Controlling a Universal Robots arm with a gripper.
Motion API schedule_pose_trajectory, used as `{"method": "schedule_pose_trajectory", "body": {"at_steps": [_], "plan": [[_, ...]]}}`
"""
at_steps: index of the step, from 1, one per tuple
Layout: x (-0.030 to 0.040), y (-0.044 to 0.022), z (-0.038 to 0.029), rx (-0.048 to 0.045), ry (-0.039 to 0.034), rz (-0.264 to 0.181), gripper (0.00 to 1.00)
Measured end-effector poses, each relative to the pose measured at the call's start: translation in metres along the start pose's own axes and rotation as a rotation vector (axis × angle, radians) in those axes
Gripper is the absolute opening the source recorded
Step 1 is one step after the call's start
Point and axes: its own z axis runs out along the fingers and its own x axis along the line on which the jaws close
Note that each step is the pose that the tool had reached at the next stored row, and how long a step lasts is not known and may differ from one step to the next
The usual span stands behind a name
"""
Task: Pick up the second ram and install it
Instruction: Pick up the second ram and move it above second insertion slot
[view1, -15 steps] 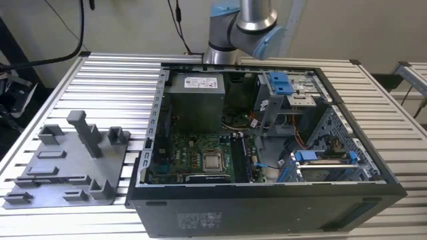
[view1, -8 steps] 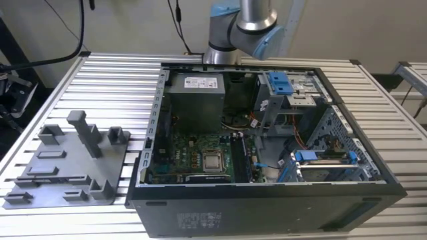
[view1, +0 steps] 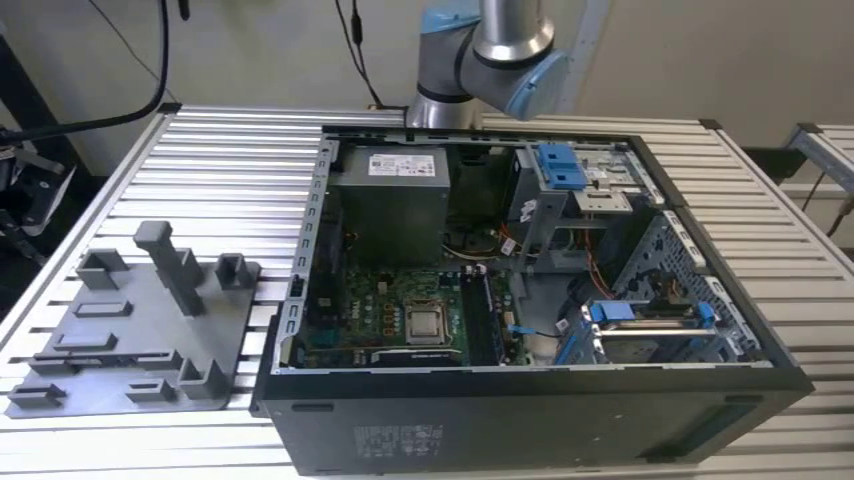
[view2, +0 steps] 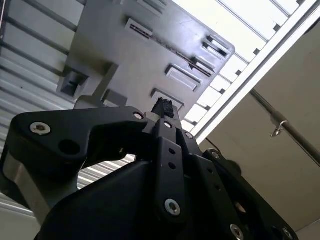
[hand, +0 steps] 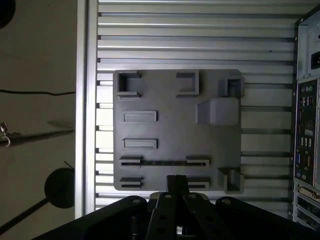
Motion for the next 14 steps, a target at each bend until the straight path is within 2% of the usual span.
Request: {"method": "schedule_pose_trajectory", "body": {"at_steps": [4,14], "plan": [[0.0001,0.0,0.0,0.0003,0.0023,-0.05,0.11],[0.0003,0.0,0.0,0.0014,0.0105,-0.223,0.11]]}}
